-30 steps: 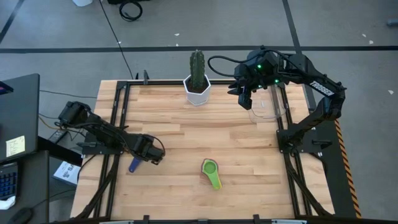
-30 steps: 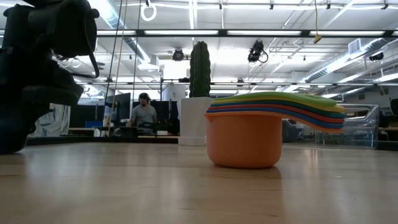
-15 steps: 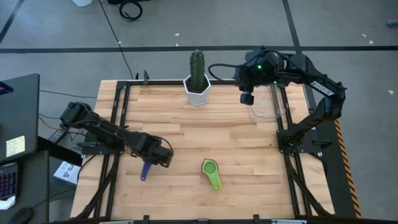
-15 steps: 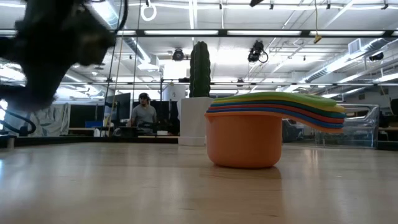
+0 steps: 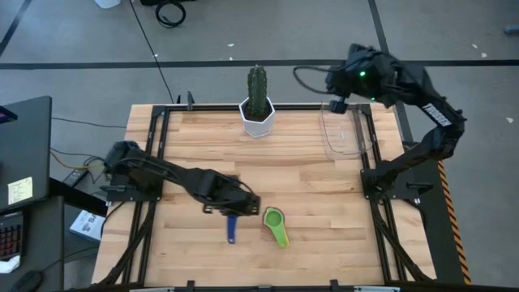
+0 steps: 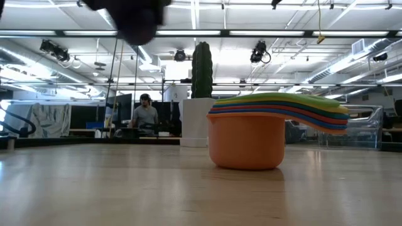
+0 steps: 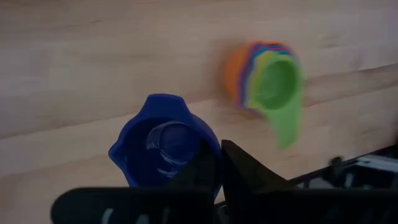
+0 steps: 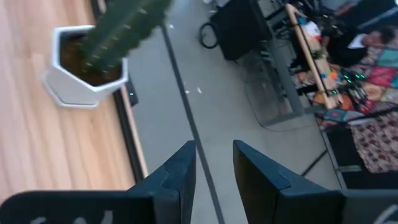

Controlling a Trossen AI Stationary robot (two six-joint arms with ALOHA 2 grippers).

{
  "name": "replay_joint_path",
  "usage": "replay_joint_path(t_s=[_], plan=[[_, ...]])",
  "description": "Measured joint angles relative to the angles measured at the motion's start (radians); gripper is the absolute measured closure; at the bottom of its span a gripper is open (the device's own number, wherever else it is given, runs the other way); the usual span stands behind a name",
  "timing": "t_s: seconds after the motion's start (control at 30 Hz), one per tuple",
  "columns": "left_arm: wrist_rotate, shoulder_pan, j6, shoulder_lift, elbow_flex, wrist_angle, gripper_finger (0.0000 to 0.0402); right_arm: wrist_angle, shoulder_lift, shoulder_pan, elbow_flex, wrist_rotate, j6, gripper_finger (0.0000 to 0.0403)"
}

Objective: Nest measuring cups in basket
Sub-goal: Put the dark blue measuring cup on top of the green measuring cup, then adjust the stacked measuring cups

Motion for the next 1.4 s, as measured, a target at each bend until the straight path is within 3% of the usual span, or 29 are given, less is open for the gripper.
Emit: replay_joint_path(t_s=[0.3,0.5,0.67,0.93,1.2,1.4], plan=[[0.010,0.049,0.039,0.344,0.391,0.007,0.0387,-0.001,-0.105,-0.107,0.001,-0.008,0.033,0.0292],[0.019,0.063,0.087,0.513,0.554,0.008,0.0387,-0.003,-0.151,-0.119,0.001,-0.140,0.043,0.0292],[0.066,0.060,0.086,0.574,0.573,0.000,0.0387,-0.015,-0.169,-0.119,0.001,-0.215,0.043,0.0292],[0.101,0.062,0.087,0.580,0.573,-0.065,0.0387,-0.043,-0.173,-0.119,0.000,-0.215,0.043,0.0292],[0.136,0.070,0.088,0.580,0.573,-0.062,0.0321,-0.044,-0.169,-0.119,0.000,-0.215,0.043,0.0292],[0.142,0.071,0.116,0.580,0.572,-0.060,0.0309,-0.043,-0.168,-0.119,0.000,-0.215,0.043,0.0292]])
